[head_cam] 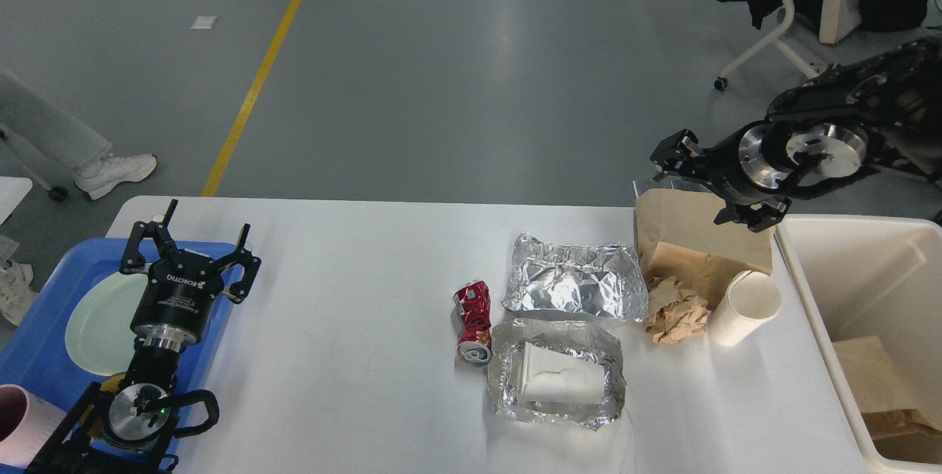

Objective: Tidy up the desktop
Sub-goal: 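Raise the right gripper and move it over the brown paper box, then grasp the brown paper box with the right gripper, then lift the paper box and carry it over the white bin, then release the paper box into the white bin with the right gripper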

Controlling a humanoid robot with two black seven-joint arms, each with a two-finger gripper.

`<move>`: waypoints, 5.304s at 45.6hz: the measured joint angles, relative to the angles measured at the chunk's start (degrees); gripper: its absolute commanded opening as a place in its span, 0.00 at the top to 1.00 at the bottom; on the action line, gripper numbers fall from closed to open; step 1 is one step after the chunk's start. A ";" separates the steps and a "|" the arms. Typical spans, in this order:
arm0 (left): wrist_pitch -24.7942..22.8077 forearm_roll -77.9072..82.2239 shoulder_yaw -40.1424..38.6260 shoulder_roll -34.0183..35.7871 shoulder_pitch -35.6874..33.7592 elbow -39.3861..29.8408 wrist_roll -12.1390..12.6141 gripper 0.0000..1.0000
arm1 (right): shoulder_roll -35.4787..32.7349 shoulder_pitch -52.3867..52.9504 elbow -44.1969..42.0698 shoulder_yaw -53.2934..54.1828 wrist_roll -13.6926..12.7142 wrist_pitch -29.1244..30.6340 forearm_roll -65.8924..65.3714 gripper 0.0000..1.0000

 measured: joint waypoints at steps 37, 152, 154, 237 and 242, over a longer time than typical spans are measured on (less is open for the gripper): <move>0.00 0.00 0.01 0.05 0.08 0.00 -0.09 0.04 | 8.31 -44.74 -48.86 32.73 -0.48 -7.60 -3.25 0.08; -0.01 0.00 0.00 0.09 0.02 0.00 0.00 0.04 | -5.94 23.92 9.55 -12.78 -10.93 20.17 -22.46 1.00; -0.01 0.00 0.00 0.09 0.02 0.00 0.00 0.04 | -5.66 27.05 12.26 -15.48 -9.56 23.00 -22.46 1.00; -0.01 0.00 0.02 0.09 -0.01 0.00 -0.09 0.04 | -19.95 -68.03 -47.99 24.54 14.14 -1.20 -35.33 1.00; 0.00 0.00 0.02 0.09 -0.01 0.00 -0.09 0.04 | -15.83 -71.70 -52.03 27.71 13.78 -2.89 -35.30 1.00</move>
